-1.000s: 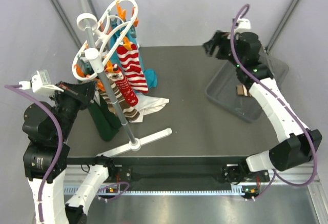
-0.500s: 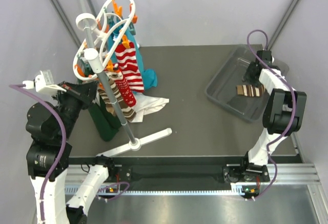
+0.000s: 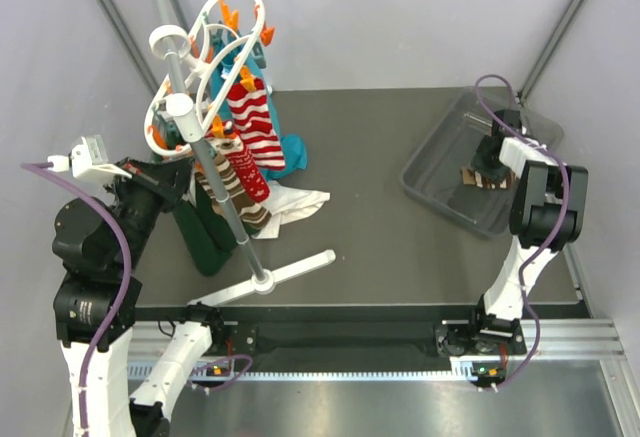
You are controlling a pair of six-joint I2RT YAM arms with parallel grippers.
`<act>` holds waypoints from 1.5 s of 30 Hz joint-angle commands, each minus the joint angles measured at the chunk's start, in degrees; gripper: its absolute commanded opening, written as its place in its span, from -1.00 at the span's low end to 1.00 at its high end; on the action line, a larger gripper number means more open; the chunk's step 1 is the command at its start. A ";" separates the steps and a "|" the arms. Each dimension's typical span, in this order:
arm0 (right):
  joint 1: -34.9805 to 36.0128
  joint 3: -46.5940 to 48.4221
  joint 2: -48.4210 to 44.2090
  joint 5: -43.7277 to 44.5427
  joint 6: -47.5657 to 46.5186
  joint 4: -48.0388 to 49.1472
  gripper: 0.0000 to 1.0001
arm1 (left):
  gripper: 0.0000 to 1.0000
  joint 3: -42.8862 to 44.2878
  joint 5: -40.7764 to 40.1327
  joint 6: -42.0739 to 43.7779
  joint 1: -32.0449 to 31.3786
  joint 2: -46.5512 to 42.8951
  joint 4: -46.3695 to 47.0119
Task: Clip the socks to the hanger
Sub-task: Pick up the sock from the bin, then clamp the sock onto the hanger.
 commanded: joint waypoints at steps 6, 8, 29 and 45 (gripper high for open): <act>-0.96 0.55 3.78 -2.36 -0.48 1.28 -0.27 | -1.00 0.03 0.68 0.25 -0.18 -0.32 1.20; -0.96 0.38 3.52 -2.72 -0.39 1.36 -0.48 | -1.00 0.03 0.68 0.16 -0.18 -0.32 1.12; 2.20 -11.40 -31.80 -16.25 9.19 12.00 -1.00 | -1.00 0.30 0.77 -0.19 -0.18 -0.40 0.85; 47.35 -19.41 -50.80 -17.23 18.59 30.54 -1.00 | -1.00 -0.23 3.67 -4.40 -0.18 -0.40 2.52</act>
